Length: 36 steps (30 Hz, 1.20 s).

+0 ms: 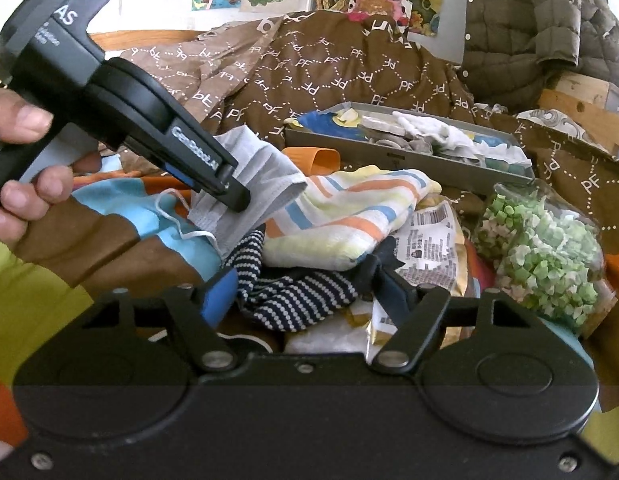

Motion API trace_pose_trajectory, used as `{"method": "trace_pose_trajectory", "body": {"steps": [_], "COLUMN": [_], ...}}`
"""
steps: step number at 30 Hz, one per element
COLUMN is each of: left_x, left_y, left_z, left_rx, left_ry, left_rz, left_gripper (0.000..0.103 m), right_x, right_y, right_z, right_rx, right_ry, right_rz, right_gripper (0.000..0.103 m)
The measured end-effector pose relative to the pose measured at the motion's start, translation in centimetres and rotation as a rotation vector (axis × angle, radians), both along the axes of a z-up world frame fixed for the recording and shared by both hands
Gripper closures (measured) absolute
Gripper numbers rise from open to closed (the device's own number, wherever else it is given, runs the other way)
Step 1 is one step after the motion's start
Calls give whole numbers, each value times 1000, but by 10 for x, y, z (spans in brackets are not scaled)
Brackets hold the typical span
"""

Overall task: Organize soft objects
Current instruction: 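Close the left gripper on the grey face mask while the right gripper grasps the black-white striped sock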

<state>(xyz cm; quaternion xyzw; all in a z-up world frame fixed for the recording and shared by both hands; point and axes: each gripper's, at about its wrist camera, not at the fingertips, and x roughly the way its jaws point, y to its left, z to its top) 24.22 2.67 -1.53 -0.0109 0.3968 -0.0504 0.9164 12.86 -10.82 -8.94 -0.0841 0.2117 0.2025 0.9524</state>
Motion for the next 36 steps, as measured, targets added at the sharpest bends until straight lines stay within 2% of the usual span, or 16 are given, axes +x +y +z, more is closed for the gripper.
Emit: {"method": "trace_pose_trajectory", "body": {"steps": [4,12,18,22,31,36], "left_x": [1,7,6,3,-8,-10], "left_y": [-5,-5,-6,-1,7,9], "left_z": [-4,-10,-10,-8,-6,-6], "left_rx": [11,7,5,-43,-97,-111], "left_ry": [15,48,43,43,33,28], "left_rz": [-7,21,23,42,53,56], "left_gripper": [74,84,92,95,97,97], "right_x": [-2,-5,-9,-9,-19,-25], "right_y": [-2,-9,-12,-16,-10,-2], "right_z": [0,2,3,3,0,-2], "right_rx": [-2,-22,-48,-61,-189,-257], "right_ry": [-4,-18,-37,-46,-120,-163], "right_rz": [6,11,15,12,19,21], "right_gripper": [39,54,65,73,78,92]}}
